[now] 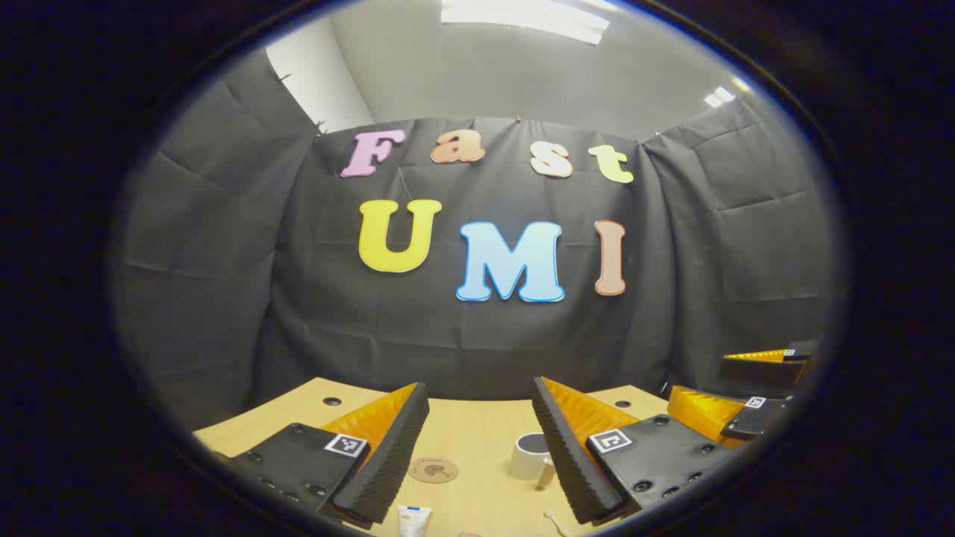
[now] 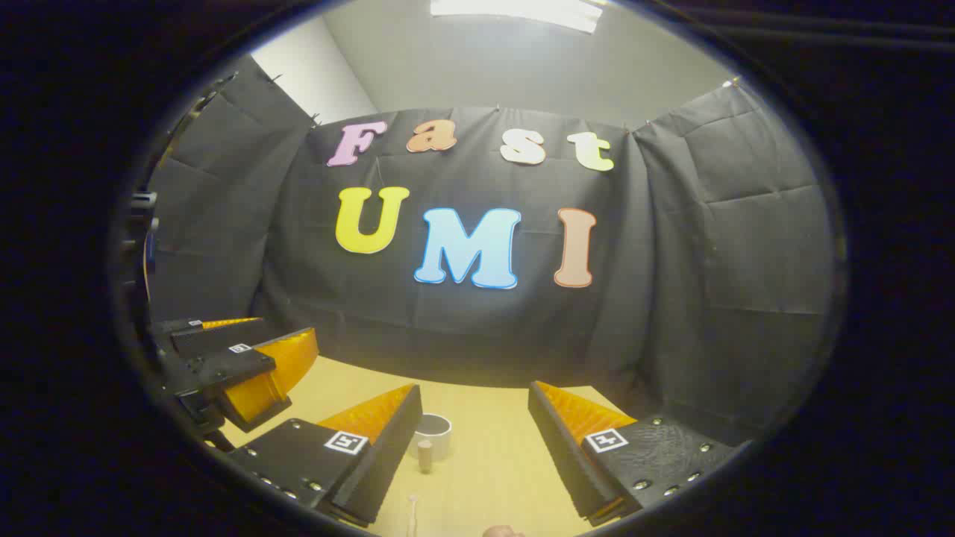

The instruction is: Put the toothbrush and toothpaste on the desktop into the cup, then pick up the cup and place it on the coaster on the desktop.

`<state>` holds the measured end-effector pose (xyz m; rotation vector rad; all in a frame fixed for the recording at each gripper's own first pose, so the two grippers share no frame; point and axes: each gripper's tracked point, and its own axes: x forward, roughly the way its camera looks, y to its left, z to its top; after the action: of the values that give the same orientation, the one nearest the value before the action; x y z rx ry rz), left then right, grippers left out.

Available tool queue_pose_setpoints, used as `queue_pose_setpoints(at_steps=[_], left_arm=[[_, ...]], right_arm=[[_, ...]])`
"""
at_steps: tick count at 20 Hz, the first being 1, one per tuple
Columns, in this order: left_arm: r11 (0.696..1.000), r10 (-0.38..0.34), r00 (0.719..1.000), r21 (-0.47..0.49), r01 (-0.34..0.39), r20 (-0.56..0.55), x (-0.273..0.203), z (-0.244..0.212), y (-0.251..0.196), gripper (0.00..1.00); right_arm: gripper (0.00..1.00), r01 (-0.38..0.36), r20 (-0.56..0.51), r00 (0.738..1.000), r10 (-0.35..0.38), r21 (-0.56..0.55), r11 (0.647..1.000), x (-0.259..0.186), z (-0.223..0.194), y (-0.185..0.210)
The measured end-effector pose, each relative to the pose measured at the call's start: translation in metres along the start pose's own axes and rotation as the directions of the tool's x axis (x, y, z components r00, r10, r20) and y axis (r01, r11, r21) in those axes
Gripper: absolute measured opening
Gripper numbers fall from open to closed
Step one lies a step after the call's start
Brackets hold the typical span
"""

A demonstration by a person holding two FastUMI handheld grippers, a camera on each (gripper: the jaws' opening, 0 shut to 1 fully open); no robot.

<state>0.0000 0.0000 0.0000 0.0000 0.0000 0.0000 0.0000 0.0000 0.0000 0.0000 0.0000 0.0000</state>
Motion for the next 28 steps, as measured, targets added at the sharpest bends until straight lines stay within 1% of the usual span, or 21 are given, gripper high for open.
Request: queue_pose_setpoints(at_steps=[4,8,14,21,25,28], left_arm=[[1.0,0.012,1.0,0.008,-0.011,-0.021,0.001,-0.006,0.009,0.92],[0.999,0.029,0.999,0.023,-0.028,-0.015,-0.001,-0.003,0.019,0.92],[0.999,0.035,0.999,0.034,-0.034,-0.017,0.002,-0.004,0.021,0.92],[0.998,0.04,0.998,0.045,-0.038,-0.039,0.001,-0.011,0.025,0.92],[0.997,0.037,0.996,0.064,-0.031,-0.087,0.003,-0.027,0.028,0.92],[0.998,0.034,0.987,0.058,-0.025,-0.156,0.008,-0.048,0.032,0.92]], right_arm=[[0.9,0.018,-0.013,1.0,-0.018,0.014,1.0,0.001,-0.005,-0.004],[0.9,0.02,-0.04,0.999,-0.019,0.01,1.0,0.005,-0.013,-0.005],[0.9,0.004,-0.039,0.999,-0.004,-0.004,1.0,0.006,-0.013,0.0],[0.9,-0.025,-0.067,0.997,0.025,0.002,1.0,0.006,-0.02,0.012],[0.9,-0.059,-0.127,0.99,0.061,0.022,0.998,0.009,-0.032,0.023],[0.9,-0.074,-0.21,0.974,0.084,0.054,0.996,0.013,-0.051,0.03]])
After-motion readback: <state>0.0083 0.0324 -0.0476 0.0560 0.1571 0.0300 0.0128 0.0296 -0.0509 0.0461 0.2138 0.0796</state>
